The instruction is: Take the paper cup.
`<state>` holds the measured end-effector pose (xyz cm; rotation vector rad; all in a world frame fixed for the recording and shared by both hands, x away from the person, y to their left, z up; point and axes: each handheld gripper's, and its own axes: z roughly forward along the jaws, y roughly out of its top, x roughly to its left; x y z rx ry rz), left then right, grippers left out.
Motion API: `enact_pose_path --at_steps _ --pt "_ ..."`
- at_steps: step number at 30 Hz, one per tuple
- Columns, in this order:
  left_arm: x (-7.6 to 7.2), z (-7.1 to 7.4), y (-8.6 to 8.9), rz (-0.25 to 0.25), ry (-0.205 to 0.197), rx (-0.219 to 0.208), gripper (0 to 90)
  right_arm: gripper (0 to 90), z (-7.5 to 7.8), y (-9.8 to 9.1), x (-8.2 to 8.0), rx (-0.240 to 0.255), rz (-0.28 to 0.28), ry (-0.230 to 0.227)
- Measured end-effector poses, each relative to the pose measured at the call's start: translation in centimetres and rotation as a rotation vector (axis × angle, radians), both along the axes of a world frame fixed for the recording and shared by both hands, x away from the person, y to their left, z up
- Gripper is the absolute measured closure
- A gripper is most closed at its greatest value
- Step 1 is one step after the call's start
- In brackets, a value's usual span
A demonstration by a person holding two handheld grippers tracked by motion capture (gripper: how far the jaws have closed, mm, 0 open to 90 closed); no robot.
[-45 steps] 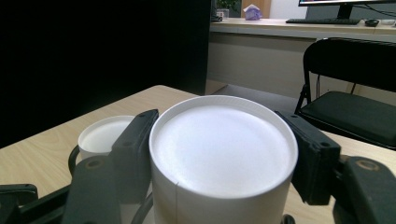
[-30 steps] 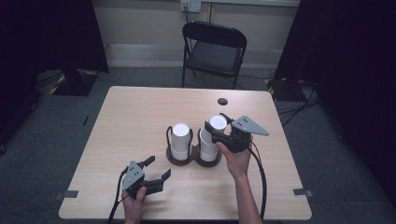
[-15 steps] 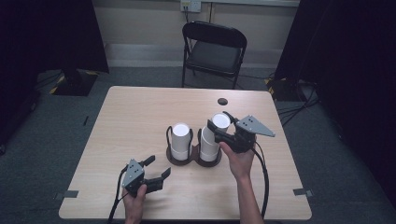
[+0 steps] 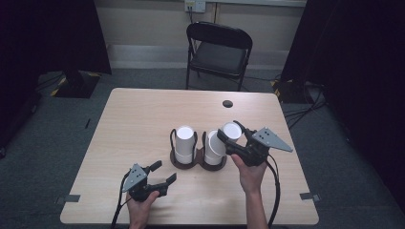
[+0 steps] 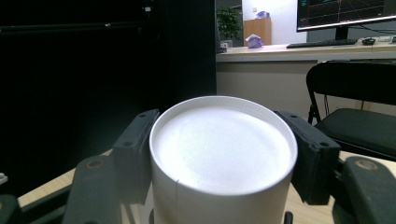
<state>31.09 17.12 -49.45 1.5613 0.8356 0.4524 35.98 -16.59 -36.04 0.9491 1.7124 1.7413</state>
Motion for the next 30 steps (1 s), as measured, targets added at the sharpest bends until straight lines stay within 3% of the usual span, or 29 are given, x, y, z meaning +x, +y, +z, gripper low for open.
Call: enact_pose_path --at_steps 9,12,17,21,25,30 --pt "-0.3 0.7 -1.4 -0.026 -0.007 -0.001 24.9 34.5 -0.5 -1.2 -1.7 0.073 0.011 0.017" --pt "-0.3 0.9 -1.7 -0.038 -0.004 -0.035 26.5 34.5 -1.1 -1.7 -2.3 0.112 0.019 0.034" --pt "-0.3 1.0 -1.8 -0.058 -0.004 -0.057 32.0 34.5 -1.9 -1.8 -2.9 0.141 0.029 0.054" --pt "-0.4 1.0 -1.9 -0.060 -0.010 -0.029 31.9 34.6 -2.4 -1.7 -3.2 0.149 0.041 0.073" --pt "-0.3 1.0 -2.1 -0.059 -0.004 -0.020 32.7 34.5 -2.8 -1.7 -3.6 0.180 0.054 0.089" --pt "-0.3 1.1 -2.7 -0.091 -0.003 -0.021 34.7 34.6 -4.1 -1.0 -4.1 0.221 0.087 0.123"
